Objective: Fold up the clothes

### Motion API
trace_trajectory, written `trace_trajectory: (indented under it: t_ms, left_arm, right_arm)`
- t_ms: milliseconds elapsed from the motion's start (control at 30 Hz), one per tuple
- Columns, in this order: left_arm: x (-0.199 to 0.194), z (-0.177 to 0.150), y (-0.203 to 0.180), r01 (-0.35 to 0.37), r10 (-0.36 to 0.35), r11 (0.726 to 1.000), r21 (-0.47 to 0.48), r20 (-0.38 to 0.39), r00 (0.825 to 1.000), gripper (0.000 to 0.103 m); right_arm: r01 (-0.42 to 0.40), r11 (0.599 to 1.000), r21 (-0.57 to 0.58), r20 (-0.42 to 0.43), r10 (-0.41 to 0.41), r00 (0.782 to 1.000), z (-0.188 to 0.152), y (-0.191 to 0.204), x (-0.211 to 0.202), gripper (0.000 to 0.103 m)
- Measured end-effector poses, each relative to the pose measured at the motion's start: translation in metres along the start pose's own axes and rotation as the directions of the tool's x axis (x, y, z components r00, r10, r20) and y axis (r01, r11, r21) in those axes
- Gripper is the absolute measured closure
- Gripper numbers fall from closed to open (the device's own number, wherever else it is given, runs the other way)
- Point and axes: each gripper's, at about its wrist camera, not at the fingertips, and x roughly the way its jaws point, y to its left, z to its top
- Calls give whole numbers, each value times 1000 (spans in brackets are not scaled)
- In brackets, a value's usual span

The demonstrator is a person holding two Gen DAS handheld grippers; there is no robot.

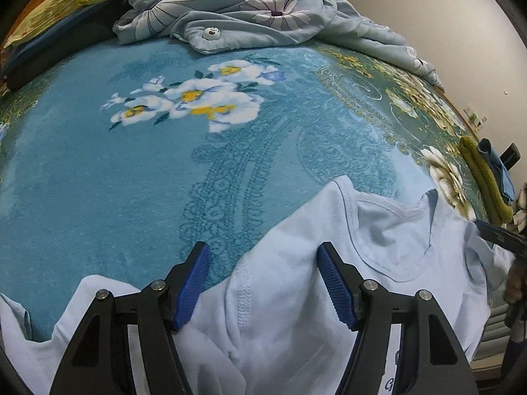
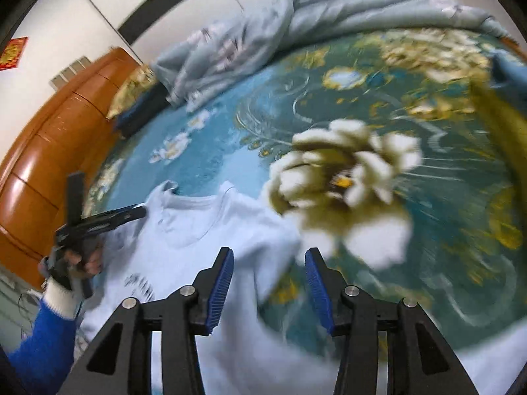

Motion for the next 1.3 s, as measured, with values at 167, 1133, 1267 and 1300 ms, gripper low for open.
trace_trajectory:
  t_ms: [167,1133,1267,1300]
  left_arm:
    - [-4,-13,-1,4,-5,1000,22,18,1000,34]
    - [-79,-117,-34,-2,-30,981,195,158,987,73]
    - [-75,-110,-40,-27,-9,968,250,143,990,69]
    - [-74,-108,-41,-34,-3,965,260,142,990,69]
  right_arm:
    - [-32,998,60,-2,32,999,4,-2,21,56]
    - [-46,981,-189,-20,43,999,-78,49,-26,90]
    - [-23,978,-208,-23,19,1000,-75,51,-21,90]
    - [-21,978,-207,-23,17,1000,-74,51,-21,90]
